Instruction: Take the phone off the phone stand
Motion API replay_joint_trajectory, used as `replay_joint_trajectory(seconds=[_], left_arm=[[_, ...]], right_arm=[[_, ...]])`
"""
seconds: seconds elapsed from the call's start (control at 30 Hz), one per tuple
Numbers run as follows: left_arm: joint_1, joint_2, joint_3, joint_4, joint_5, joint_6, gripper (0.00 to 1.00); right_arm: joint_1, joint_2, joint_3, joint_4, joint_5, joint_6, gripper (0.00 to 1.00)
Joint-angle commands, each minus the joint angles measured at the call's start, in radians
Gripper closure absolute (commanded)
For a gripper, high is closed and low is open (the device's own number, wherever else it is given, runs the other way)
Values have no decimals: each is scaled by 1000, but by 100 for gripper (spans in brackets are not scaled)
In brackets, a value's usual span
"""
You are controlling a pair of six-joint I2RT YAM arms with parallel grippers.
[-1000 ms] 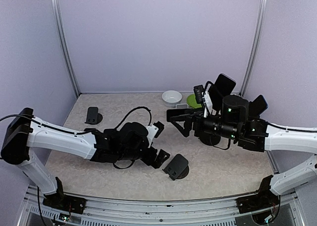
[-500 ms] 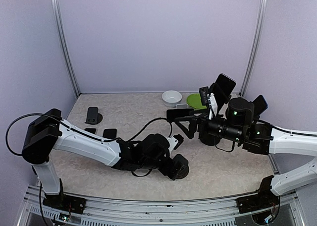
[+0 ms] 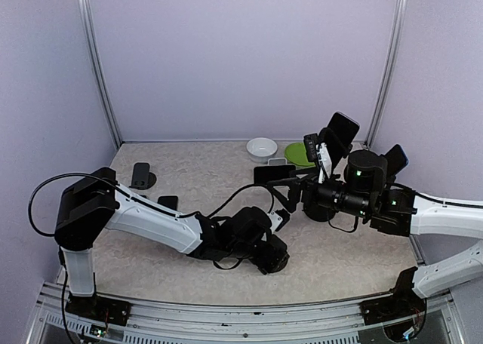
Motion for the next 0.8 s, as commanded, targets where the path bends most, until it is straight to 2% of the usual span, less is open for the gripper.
replay_joint_trajectory(seconds=[0.0,0.33,0.47,0.77], left_arm=[[8,19,45,-44,3,18,15],[50,-67,-12,-27,27,7,43],[78,-114,-33,-32,27,10,46],[234,-250,-103,-26,-12,13,49]], right_arm=[[-13,-8,-9,-3,8,-6,0],[-21,15,-4,11,-13,-13,0],[-23,21,-4,14,-19,-14,0],[-31,21,-14,28,-28,-9,0]])
